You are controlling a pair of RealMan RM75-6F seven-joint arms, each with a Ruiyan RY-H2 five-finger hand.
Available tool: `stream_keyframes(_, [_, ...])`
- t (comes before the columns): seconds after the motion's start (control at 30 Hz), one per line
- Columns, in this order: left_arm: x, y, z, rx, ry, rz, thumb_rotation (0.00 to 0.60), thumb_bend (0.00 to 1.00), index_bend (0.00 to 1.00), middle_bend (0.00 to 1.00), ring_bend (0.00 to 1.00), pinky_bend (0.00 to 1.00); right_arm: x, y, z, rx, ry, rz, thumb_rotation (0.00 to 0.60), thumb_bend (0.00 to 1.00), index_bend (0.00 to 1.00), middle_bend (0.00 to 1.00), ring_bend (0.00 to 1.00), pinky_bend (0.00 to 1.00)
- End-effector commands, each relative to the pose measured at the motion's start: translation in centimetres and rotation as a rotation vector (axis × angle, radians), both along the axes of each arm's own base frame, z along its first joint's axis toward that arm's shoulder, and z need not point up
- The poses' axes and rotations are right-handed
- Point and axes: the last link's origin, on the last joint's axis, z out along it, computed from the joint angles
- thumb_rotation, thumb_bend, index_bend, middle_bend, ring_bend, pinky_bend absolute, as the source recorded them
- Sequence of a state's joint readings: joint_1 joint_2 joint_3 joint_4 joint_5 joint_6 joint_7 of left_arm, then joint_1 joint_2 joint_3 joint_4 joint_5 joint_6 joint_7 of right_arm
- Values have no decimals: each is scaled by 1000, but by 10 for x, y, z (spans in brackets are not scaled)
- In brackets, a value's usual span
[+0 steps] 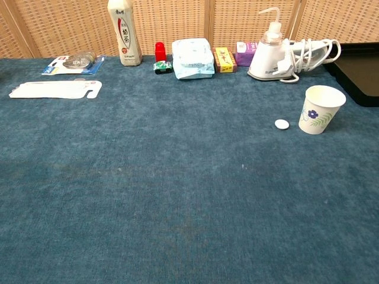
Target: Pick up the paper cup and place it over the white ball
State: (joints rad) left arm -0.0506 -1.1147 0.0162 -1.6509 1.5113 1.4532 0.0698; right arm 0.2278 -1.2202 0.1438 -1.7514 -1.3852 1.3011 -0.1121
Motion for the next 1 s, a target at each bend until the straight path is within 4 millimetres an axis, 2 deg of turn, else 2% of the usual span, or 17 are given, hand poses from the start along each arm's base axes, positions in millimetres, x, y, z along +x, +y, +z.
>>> stream_keyframes(0.03, [0,1,-1,-3,3,3,556,230,374,383,246,276,14,-16,-5,22,5,33,582,276,264,232,309,209])
stream_keyframes(0.4, [-5,3,-2,-12,16,20,553,229,374,382,246,275,53,-62,-25,93,12,72,581,274,226,206,295,208])
stream_keyframes(0.5, [-6,7,-7,-24,14,26,549,229,374,383,246,276,66,-78,-37,124,31,70,583,274,214,196,287,206])
stream_keyframes(0.83, [-8,11,-12,-36,16,29,551,229,374,383,245,276,79,-109,-53,139,152,34,582,266,192,165,227,182])
stream_keyframes(1.0, [-11,11,-13,-39,18,37,559,230,374,383,245,276,78,-115,-58,149,232,16,582,265,191,151,203,175])
